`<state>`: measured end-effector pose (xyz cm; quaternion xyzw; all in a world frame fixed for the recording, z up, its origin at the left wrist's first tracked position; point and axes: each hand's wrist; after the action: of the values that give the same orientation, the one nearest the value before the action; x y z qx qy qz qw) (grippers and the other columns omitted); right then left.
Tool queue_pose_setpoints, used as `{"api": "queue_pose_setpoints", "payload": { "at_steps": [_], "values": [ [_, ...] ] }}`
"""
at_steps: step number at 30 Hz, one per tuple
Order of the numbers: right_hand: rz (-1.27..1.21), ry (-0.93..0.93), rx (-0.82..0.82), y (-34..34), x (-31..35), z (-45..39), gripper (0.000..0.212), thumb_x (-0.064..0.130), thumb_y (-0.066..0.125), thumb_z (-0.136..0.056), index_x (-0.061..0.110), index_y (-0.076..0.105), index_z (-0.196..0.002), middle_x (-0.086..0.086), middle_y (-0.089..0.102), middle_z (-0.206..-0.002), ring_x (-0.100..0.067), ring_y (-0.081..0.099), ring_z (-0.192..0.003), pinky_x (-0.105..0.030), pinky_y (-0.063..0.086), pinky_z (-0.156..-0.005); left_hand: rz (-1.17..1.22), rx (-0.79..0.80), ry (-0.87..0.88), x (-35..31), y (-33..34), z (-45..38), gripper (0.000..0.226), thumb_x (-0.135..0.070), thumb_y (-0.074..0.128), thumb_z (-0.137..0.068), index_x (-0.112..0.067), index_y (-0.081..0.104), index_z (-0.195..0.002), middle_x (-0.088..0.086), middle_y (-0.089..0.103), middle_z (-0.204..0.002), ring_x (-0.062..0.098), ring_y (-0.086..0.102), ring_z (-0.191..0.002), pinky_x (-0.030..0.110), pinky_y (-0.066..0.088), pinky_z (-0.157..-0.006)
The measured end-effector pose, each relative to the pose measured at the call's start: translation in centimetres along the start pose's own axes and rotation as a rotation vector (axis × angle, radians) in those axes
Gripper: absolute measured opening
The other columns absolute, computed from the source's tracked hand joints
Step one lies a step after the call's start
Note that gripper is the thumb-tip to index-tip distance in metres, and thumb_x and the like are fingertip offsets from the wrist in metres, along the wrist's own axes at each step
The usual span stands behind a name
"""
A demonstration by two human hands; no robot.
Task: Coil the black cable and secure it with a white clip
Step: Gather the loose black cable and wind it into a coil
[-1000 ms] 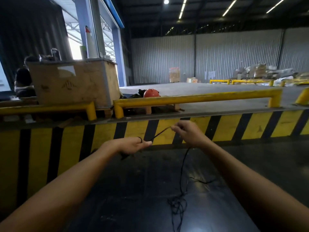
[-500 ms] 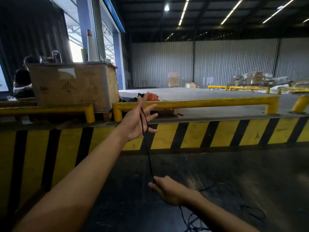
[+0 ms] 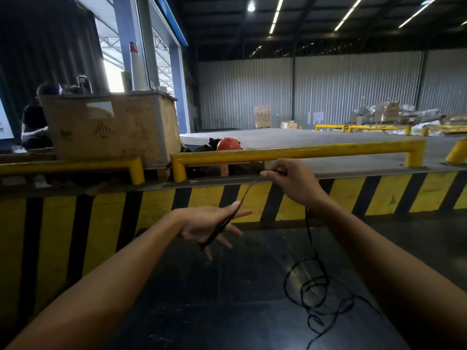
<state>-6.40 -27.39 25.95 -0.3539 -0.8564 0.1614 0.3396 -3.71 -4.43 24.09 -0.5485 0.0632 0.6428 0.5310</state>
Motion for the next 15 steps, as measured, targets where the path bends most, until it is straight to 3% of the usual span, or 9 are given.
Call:
{"api": "queue_pose_setpoints", "payload": {
  "at_steps": [3,6,8,10,13,15],
  "values": [
    [-0.01,0.099,-0.059,1.9,-0.8,0.2,0.022,0.033,0.054,-0.093,0.016,0.063,-0.083,0.006,0.055,-0.066,-0.006,0.052,-0.06,-0.018,0.038,-0.053,0.313,0.176,0.207,-2.0,0.6,1.4,0.046,-0.066,0.017,-0.089,-0.059,0.036,-0.13,0.005,0.042,-0.147,0.038,0.047,-0.128,0.068,0.045,-0.089],
    [-0.106,0.265,0.198,5.4,-1.3,3.3,0.036,0.04,0.038,-0.098,0.017,0.063,-0.087,-0.003,0.064,-0.078,-0.017,0.062,-0.071,-0.033,0.054,-0.063,0.621,0.208,0.468,-3.1,-0.5,2.1,0.05,-0.064,0.02,-0.088,-0.053,0.042,-0.131,0.012,0.05,-0.141,0.043,0.047,-0.127,0.068,0.047,-0.081],
    [-0.118,0.313,0.449,7.7,-0.9,6.2,0.039,0.041,0.035,-0.098,0.013,0.061,-0.09,-0.011,0.066,-0.087,-0.025,0.063,-0.079,-0.043,0.054,-0.076,0.74,0.09,0.577,-3.7,-1.4,2.3,0.05,-0.064,0.018,-0.09,-0.053,0.042,-0.132,0.011,0.049,-0.141,0.041,0.051,-0.125,0.072,0.045,-0.081],
    [-0.101,0.231,0.615,8.9,-0.3,8.6,0.036,0.039,0.036,-0.098,0.013,0.057,-0.085,-0.005,0.06,-0.077,-0.019,0.057,-0.07,-0.038,0.051,-0.072,0.813,-0.093,0.64,-3.7,-2.5,2.4,0.05,-0.064,0.018,-0.091,-0.053,0.038,-0.136,0.009,0.045,-0.144,0.037,0.053,-0.121,0.073,0.044,-0.082],
    [-0.138,0.197,0.704,7.9,-0.3,9.5,0.027,0.037,0.042,-0.097,0.018,0.055,-0.083,0.003,0.053,-0.074,-0.012,0.051,-0.067,-0.03,0.044,-0.065,0.886,-0.355,0.674,-2.7,-3.9,2.3,0.052,-0.062,0.018,-0.092,-0.05,0.028,-0.142,0.01,0.031,-0.154,0.035,0.037,-0.135,0.074,0.037,-0.088],
    [-0.097,0.19,0.734,6.3,-0.7,8.6,0.025,0.04,0.046,-0.095,0.02,0.058,-0.085,0.002,0.057,-0.077,-0.012,0.055,-0.069,-0.032,0.048,-0.066,0.732,-0.52,0.614,-1.2,-4.4,1.7,0.052,-0.061,0.017,-0.093,-0.05,0.023,-0.144,0.008,0.019,-0.159,0.036,0.023,-0.143,0.075,0.027,-0.098]
  ]
}}
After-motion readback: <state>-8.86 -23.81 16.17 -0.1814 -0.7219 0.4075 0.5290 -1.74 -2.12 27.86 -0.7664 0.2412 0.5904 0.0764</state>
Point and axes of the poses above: each hand's wrist, its own z-axis away from the middle knuckle, its own y-axis out of the palm, x = y × z
